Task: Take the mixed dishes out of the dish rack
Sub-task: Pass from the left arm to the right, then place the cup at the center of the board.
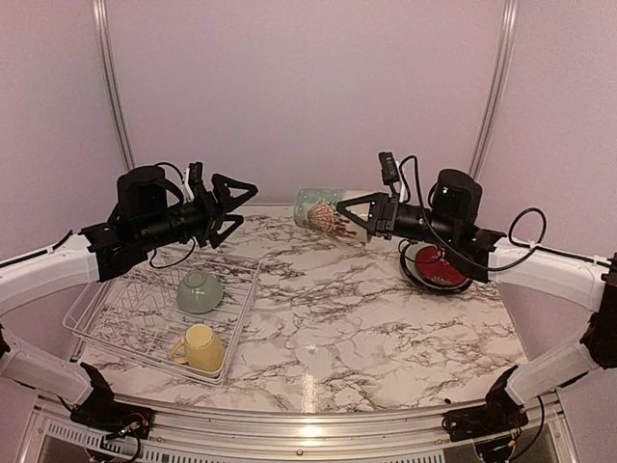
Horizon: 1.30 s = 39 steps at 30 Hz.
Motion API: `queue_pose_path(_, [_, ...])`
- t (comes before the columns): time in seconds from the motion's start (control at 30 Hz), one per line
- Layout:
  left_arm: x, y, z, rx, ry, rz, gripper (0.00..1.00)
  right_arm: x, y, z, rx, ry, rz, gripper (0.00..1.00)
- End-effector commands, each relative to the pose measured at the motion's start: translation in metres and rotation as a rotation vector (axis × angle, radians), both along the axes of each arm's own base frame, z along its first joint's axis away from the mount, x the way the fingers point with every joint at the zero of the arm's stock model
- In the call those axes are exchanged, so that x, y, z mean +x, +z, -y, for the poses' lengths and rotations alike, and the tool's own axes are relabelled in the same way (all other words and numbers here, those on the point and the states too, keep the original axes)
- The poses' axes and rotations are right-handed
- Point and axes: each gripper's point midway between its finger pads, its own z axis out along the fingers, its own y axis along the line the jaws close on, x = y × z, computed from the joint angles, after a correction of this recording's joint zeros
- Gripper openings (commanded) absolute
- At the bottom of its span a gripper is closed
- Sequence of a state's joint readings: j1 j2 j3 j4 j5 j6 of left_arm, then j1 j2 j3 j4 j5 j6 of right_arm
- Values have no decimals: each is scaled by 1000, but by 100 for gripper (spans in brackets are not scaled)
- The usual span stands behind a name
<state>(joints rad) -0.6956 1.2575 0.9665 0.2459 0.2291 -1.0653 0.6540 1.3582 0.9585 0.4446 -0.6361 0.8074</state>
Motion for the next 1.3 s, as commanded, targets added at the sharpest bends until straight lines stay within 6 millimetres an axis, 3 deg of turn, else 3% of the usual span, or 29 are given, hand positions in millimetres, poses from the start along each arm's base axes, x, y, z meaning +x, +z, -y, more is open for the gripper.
queue_pose_path(0.0, [8,14,-52,237,178,107,99,38,-27,65,-327,-335,146,0])
queue_pose_path(0.23, [2,37,-76,377,235,200,99,30,-109,158,-943,-558,11,0])
queue_pose_path(0.43, [-3,46,-78,387,218,228,99,-13,-171,187,-1233,-437,-322,0])
queue_pose_path(0.6, [-7,41,-80,389,215,229,99,-28,-186,207,-1334,-447,-401,0])
queue_pose_path(1.07, [-22,28,-93,460,197,206,99,-12,-229,223,-1307,-489,-495,0])
queue_pose_path(1.17, [-24,15,-96,517,178,182,99,-12,-231,224,-1308,-496,-493,0])
queue_pose_path(1.27, [-28,-3,-99,578,156,139,99,-14,-231,225,-1304,-498,-493,8])
